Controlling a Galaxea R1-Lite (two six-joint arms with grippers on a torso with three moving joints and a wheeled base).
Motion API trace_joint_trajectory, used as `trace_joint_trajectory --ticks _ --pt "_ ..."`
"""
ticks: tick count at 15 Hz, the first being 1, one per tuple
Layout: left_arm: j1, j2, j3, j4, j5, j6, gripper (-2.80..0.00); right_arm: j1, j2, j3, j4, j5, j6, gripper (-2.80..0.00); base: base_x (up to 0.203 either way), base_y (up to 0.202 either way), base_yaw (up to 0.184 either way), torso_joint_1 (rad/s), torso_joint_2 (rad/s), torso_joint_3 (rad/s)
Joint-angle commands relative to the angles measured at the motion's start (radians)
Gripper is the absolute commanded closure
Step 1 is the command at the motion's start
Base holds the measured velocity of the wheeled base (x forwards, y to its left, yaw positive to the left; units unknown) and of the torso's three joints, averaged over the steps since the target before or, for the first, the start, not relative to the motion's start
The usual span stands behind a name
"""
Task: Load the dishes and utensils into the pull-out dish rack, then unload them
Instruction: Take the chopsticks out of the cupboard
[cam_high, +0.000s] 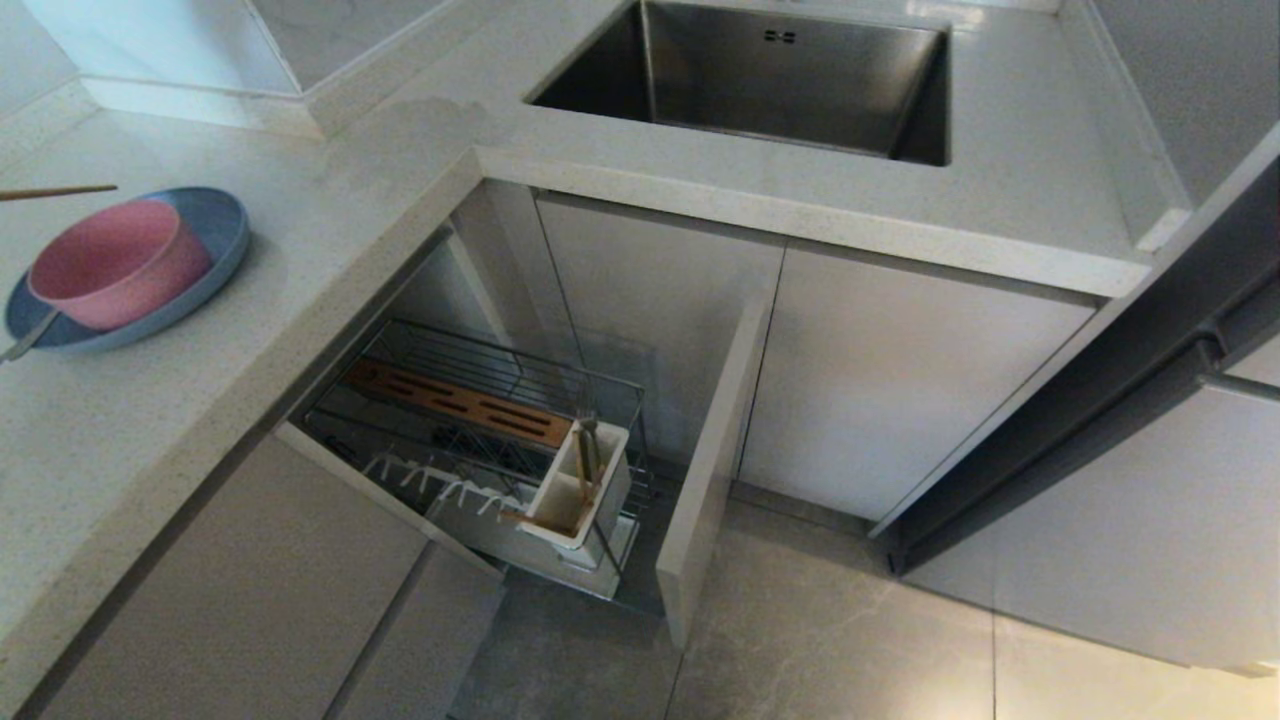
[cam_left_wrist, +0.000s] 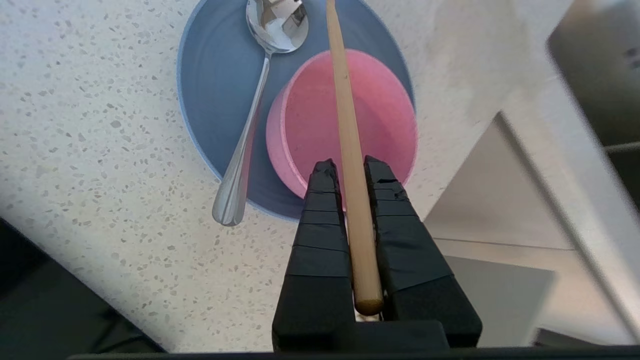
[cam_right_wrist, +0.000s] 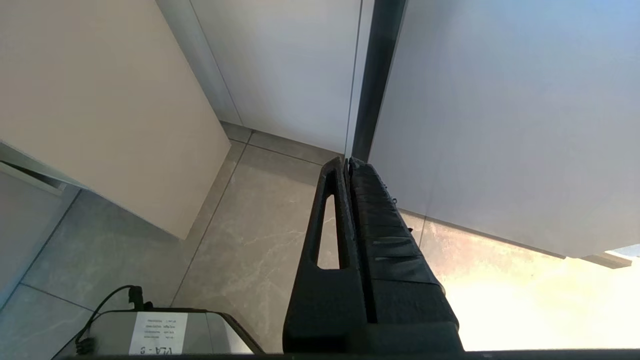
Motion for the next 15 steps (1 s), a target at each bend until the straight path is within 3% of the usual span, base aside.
trace_joint_trajectory --ticks 1,7,12,15 --pt "0.032 0.026 -0.01 0.002 -0.034 -0.018 0.0 0.0 0.001 0.0 0.001 0.0 0.0 0.0 0.0 0.0 0.0 0.0 0.0 0.0" --pt "0.102 0.079 -0.026 0.008 -0.22 -0.028 0.0 0.0 0.001 0.0 0.001 0.0 0.0 0.0 0.0 0.0 0.0 0.0 0.0 0.0" --pt "0.146 0.154 -0.065 0.074 -0.451 -0.028 0.0 0.0 0.001 0.0 0.0 0.0 0.0 0.0 0.0 0.0 0.0 0.0 0.0 0.0" --pt "0.151 0.211 -0.097 0.086 -0.495 -0.044 0.0 0.0 0.001 0.0 0.0 0.0 0.0 0.0 0.0 0.0 0.0 0.0 0.0 0.0"
